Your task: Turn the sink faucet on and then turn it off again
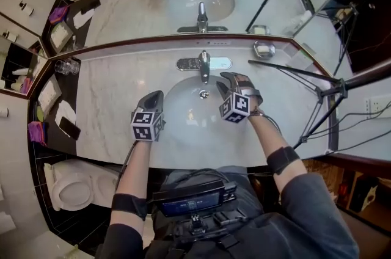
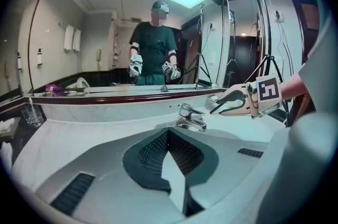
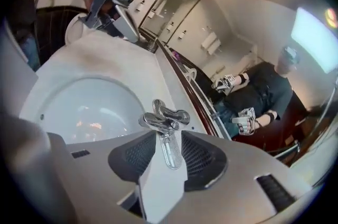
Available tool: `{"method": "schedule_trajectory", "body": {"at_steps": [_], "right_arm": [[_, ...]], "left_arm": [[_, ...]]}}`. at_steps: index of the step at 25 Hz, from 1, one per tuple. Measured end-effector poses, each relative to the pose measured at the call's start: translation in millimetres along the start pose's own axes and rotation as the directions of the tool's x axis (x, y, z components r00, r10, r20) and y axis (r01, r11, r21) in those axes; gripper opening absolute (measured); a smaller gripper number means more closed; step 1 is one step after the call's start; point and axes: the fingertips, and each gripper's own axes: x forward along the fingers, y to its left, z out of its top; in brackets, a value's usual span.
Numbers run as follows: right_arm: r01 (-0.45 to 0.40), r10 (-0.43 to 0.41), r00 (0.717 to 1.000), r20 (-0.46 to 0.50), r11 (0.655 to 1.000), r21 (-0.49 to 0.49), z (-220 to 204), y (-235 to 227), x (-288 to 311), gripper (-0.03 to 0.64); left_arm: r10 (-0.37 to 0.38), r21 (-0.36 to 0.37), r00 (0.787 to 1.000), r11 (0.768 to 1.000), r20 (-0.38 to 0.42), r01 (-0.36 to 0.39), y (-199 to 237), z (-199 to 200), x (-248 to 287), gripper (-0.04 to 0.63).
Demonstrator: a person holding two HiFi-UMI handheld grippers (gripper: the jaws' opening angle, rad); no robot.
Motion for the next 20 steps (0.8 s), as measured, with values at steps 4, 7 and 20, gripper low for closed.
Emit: {"method": "schedule_trajectory", "body": {"at_steps": [4,7,20], "right_arm": [[0.03,-0.025,0.999,0.027,0.974,-0.225,14.6,-3.5,17.1,0.175],[0.035,-0.022,0.999,0.041,0.94,-0.339,19.2,-1.9,32.7,0.175],[0.035,-0.018,0.999,0.041,0.893,-0.448,21.9,4.6,87.1,0.184]], "left_arm": [[0.021,-0.014,1.0,1.0,0.011,-0.021,4.2,-3.5,-3.7,0.0],[0.039,-0.027,0.999,0.999,0.018,-0.038,6.5,-4.7,-7.6,0.0],[0.087,-0.074,0.996,0.994,0.008,-0.086,13.1,-23.4,-13.5,0.0]]}}
